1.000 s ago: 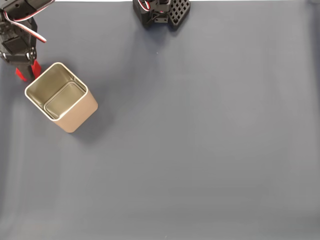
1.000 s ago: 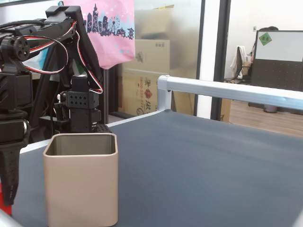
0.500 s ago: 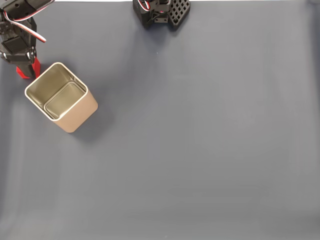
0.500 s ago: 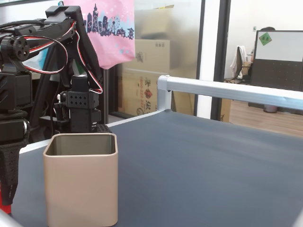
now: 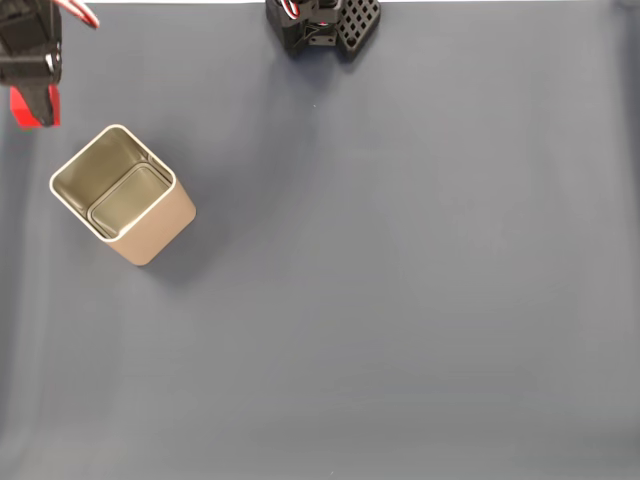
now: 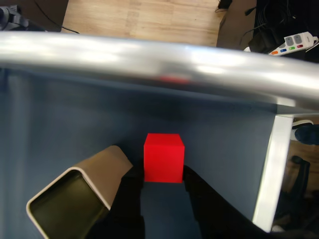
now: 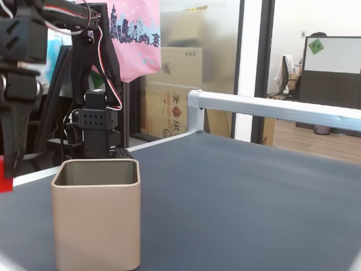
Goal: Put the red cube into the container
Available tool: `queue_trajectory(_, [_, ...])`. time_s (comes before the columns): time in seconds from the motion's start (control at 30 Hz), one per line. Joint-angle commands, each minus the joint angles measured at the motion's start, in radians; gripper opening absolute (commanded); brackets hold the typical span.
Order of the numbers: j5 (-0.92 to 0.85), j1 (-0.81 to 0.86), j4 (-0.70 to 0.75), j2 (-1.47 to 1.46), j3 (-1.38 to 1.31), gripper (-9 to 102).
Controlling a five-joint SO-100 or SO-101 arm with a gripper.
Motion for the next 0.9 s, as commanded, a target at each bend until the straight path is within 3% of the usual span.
queue_trajectory(0.0, [-0.02,-0.032,0.038,0.109,-0.092,0])
queue_trajectory(0.37, [-0.025,-0.241,0.089,0.118,-0.272,0])
queue_trajectory(0.6, [-0.072,-0.393,0.077,0.187,-0.133,0])
queue_trajectory(0.87, [-0.121,-0.434,0.055,0.293,0.029,0])
